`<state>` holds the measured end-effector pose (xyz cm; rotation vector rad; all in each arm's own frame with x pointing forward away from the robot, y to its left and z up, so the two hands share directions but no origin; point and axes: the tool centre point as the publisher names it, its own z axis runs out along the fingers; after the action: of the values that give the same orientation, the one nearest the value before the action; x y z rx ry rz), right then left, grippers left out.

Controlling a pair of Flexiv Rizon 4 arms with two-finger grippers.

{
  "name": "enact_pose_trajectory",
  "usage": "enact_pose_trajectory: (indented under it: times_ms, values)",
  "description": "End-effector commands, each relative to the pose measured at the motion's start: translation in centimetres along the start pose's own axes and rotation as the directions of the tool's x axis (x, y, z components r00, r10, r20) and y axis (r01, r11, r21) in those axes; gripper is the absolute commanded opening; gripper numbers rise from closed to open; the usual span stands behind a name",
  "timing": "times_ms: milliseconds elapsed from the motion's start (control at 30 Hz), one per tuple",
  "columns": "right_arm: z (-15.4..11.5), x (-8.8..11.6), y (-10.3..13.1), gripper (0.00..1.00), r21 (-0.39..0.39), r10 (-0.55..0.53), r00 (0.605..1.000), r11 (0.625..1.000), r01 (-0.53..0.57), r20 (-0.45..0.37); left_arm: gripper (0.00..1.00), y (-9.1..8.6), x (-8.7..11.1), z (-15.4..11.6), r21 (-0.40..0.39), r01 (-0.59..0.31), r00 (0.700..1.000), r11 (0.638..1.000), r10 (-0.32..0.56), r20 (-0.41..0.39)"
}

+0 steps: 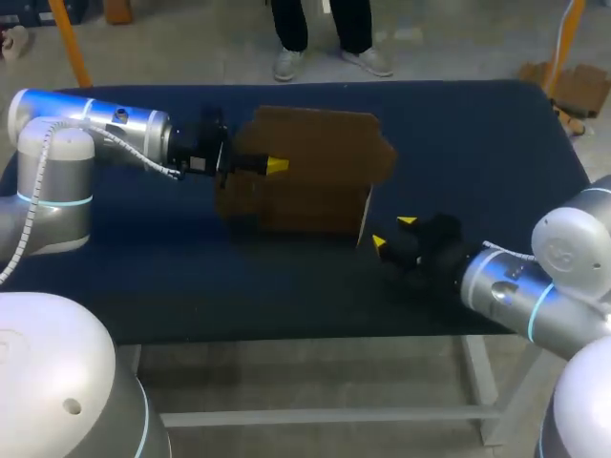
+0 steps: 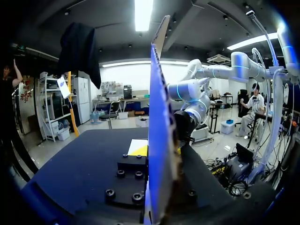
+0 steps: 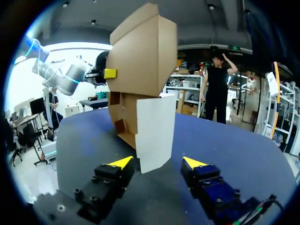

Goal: Assemble the packaging by folding the flat box into shape, placing the metal phone stand inside, and closing the box properly

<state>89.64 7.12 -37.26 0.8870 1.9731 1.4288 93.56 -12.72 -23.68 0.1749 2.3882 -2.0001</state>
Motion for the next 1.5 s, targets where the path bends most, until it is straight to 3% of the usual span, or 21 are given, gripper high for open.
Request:
enact_pose_trajectory:
  times_ms: [33,300,400,600,933,1167,1500]
  values:
    - [0.4,-1.0,0.0,0.68,-0.009,-0.003,0.999,1.0,0.003,-0.032,0.0,0.3,0.1,0.1,0.0,0.0,1.0,1.0,0.0,-0.001]
    - [2.4,-1.8,0.5,0.67,-0.027,-0.033,0.997,0.999,0.032,-0.063,0.0,0.3,0.1,0.1,0.0,0.0,1.0,1.0,0.0,-0.001]
    - [3.0,-1.7,0.8,0.61,-0.034,-0.057,0.995,0.998,0.055,-0.077,0.0,0.3,0.1,0.1,0.0,0.0,1.0,1.0,0.0,-0.001]
    - [3.9,-1.7,1.0,0.59,-0.037,-0.068,0.994,0.997,0.065,-0.089,0.0,0.3,0.1,0.1,0.0,0.0,1.0,1.0,0.0,-0.001]
    - [4.9,-1.3,1.2,0.69,-0.051,-0.063,0.992,0.997,0.058,-0.107,0.0,0.3,0.1,0.1,0.0,0.0,1.0,1.0,0.0,-0.001]
    - [6.0,-0.9,1.6,0.7,-0.065,-0.054,0.993,0.997,0.047,-0.107,0.0,0.3,0.1,0.1,0.0,0.0,1.0,1.0,0.0,-0.001]
    - [6.6,-0.2,1.9,0.76,-0.084,-0.024,0.998,0.996,0.019,-0.056,0.0,0.3,0.1,0.1,0.0,0.0,1.0,1.0,0.0,-0.001]
